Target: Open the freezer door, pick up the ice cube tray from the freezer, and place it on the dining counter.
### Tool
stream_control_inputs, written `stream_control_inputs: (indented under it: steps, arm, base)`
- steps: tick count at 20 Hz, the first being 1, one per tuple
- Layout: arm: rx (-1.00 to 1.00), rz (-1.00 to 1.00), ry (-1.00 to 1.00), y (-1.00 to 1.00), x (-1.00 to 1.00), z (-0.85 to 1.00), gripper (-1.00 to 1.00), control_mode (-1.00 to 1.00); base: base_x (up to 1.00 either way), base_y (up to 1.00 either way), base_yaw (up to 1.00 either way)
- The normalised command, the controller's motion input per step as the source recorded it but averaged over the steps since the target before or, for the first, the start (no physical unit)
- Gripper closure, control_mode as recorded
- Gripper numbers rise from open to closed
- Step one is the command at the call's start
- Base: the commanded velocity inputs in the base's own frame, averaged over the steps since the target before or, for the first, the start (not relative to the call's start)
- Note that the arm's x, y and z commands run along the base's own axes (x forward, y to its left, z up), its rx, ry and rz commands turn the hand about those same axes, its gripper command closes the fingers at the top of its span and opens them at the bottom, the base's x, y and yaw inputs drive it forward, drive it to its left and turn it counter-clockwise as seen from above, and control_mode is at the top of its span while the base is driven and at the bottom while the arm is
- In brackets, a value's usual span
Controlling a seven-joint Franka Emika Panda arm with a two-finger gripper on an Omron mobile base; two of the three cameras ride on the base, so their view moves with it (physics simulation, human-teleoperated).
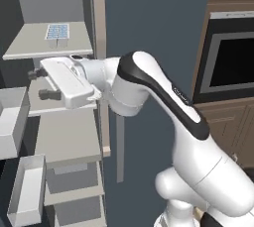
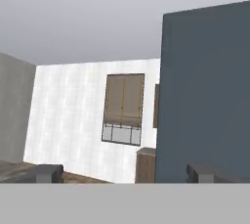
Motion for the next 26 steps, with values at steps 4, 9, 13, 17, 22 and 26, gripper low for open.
stream_control_inputs:
  steps: [4,9,13,17,22,26]
  arm:
    - [0.14,-0.31,0.04,-1.0,0.03,0.01,-1.0,-1.0]
    - [0.13,-0.44,0.09,-1.0,0.03,0.0,-1.0,-1.0]
    - [0.09,-0.5,0.13,-1.0,0.0,0.0,-1.0,-1.0]
    - [0.1,-0.49,0.2,-1.0,0.0,0.0,-1.0,-1.0]
    - [0.12,-0.4,0.3,-1.0,0.0,0.08,-1.0,-1.0]
    - [0.15,-0.34,0.37,-0.91,0.0,0.18,-1.0,-1.0]
  base:
    - [0.0,0.0,0.0]
    - [0.0,0.0,0.0]
    - [0.0,0.0,0.0]
    - [0.0,0.0,0.0]
    - [0.0,0.0,0.0]
    - [0.0,0.0,0.0]
